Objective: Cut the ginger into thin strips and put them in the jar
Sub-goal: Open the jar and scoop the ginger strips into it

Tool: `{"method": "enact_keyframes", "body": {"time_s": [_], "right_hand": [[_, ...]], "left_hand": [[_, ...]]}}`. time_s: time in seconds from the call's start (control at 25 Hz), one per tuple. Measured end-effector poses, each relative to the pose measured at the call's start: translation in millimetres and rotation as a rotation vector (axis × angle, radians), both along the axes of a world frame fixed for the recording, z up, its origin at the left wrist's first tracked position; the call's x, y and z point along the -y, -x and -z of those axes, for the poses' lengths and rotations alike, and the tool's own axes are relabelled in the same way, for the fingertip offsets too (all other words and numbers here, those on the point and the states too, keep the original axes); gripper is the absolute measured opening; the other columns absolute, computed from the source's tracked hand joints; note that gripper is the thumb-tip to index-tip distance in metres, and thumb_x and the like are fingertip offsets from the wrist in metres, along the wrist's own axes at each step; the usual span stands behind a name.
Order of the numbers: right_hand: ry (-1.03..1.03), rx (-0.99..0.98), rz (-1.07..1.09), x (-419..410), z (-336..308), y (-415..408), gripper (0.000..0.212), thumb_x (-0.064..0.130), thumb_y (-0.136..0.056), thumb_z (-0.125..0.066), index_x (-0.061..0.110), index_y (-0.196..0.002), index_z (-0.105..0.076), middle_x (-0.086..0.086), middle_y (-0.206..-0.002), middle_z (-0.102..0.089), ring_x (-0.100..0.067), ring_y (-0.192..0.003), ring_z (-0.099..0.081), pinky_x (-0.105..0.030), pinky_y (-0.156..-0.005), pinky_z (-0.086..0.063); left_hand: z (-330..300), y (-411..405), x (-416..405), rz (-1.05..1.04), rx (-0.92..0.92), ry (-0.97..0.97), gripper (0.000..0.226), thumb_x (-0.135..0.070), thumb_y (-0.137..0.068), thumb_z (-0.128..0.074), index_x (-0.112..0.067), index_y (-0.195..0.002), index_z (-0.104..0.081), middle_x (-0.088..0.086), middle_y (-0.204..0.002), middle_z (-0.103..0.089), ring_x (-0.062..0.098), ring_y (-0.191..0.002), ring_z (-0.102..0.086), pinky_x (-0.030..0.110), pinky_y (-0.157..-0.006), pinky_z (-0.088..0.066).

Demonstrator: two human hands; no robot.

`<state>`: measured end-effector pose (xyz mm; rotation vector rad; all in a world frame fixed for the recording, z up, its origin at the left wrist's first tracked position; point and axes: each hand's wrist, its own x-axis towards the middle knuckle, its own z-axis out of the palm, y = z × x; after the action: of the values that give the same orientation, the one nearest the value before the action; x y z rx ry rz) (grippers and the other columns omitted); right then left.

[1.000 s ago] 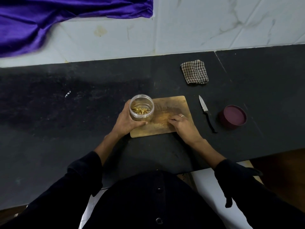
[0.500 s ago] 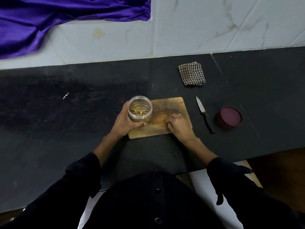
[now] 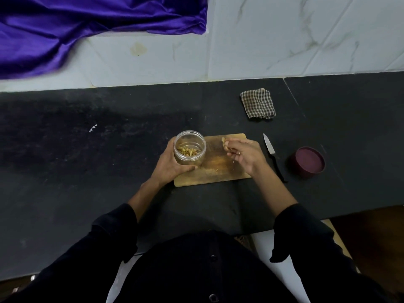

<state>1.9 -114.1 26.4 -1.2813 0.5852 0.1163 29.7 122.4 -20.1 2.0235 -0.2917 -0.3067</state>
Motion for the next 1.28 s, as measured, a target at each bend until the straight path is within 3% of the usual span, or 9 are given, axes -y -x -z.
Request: {"method": "enact_keyframes", "body": {"time_s": [0.16, 0.32, 0.4, 0.6, 0.76, 0.92, 1.12, 1.28], "right_hand": [[0.145, 0.147, -0.160, -38, -28, -15, 0.014, -0.002, -0.086, -0.069, 0.001, -0.098, -0.075, -0.012, -0.091, -0.075, -0.016, -0.080, -0.068, -0.025, -0.069, -0.056], [0.866, 0.329, -0.407, -65, -38, -28, 0.021, -0.002, -0.092, -0.061, 0.005, -0.106, -0.075, -0.007, -0.104, -0.075, -0.010, -0.089, -0.069, -0.023, -0.082, -0.057], [1.036, 0.375, -0.421, -70, -38, -29, 0.018, 0.001, -0.089, -0.067, 0.008, -0.103, -0.076, -0.004, -0.104, -0.075, -0.010, -0.094, -0.069, -0.021, -0.088, -0.055], [0.910, 0.367, -0.334, -63, -37, -20, 0.019, 0.002, -0.084, -0.073, 0.010, -0.101, -0.077, -0.001, -0.100, -0.075, -0.005, -0.089, -0.068, -0.010, -0.080, -0.052], [0.798, 0.387, -0.206, -35, -42, 1, 0.020, 0.004, -0.088, -0.068, 0.015, -0.103, -0.076, 0.007, -0.100, -0.073, -0.002, -0.092, -0.067, -0.014, -0.082, -0.052], [0.803, 0.284, -0.068, 28, -40, 35, 0.023, 0.005, -0.088, -0.067, 0.015, -0.108, -0.073, 0.006, -0.103, -0.072, -0.002, -0.095, -0.065, -0.008, -0.081, -0.048], [1.051, 0.022, -0.001, 132, -27, 72, 0.036, 0.013, -0.086, -0.071, 0.019, -0.121, -0.067, -0.002, -0.116, -0.061, -0.015, -0.103, -0.060, -0.028, -0.094, -0.047], [1.165, -0.207, -0.204, 190, -14, 74, 0.058, 0.028, -0.086, -0.072, 0.025, -0.140, -0.051, -0.011, -0.142, -0.042, -0.033, -0.132, -0.039, -0.045, -0.110, -0.035]], "left_hand": [[-6, 2, 3, -0.023, 0.013, 0.021, 0.094, -0.026, -0.059, -0.091, -0.025, -0.136, -0.037, -0.033, -0.116, -0.046, -0.022, -0.106, -0.045, 0.004, -0.089, -0.035], [-15, 0, 7, -0.007, 0.063, 0.043, 0.088, -0.032, -0.059, -0.091, -0.029, -0.131, -0.041, -0.027, -0.117, -0.051, -0.013, -0.110, -0.049, 0.011, -0.092, -0.040], [-18, -1, 8, 0.017, 0.089, 0.046, 0.089, -0.036, -0.059, -0.091, -0.030, -0.132, -0.041, -0.020, -0.122, -0.053, -0.005, -0.113, -0.052, 0.021, -0.095, -0.044], [-22, 0, 10, 0.042, 0.143, 0.010, 0.089, -0.045, -0.055, -0.088, -0.032, -0.130, -0.040, -0.013, -0.125, -0.053, 0.008, -0.118, -0.051, 0.040, -0.100, -0.046], [-21, 1, 31, 0.069, 0.154, -0.022, 0.094, -0.045, -0.053, -0.088, -0.031, -0.131, -0.038, -0.010, -0.129, -0.048, 0.009, -0.122, -0.046, 0.040, -0.105, -0.042], [-24, 0, 84, 0.153, 0.152, -0.093, 0.100, -0.048, -0.052, -0.088, -0.029, -0.135, -0.034, -0.008, -0.134, -0.045, 0.008, -0.123, -0.044, 0.037, -0.107, -0.039], [-32, 7, 155, 0.326, 0.165, -0.114, 0.093, -0.042, -0.056, -0.088, -0.031, -0.131, -0.035, -0.016, -0.129, -0.042, 0.001, -0.120, -0.041, 0.023, -0.102, -0.032], [-31, 8, 191, 0.358, 0.193, -0.123, 0.092, -0.037, -0.054, -0.090, -0.027, -0.130, -0.039, -0.013, -0.127, -0.049, 0.004, -0.119, -0.045, 0.029, -0.103, -0.038]]}}
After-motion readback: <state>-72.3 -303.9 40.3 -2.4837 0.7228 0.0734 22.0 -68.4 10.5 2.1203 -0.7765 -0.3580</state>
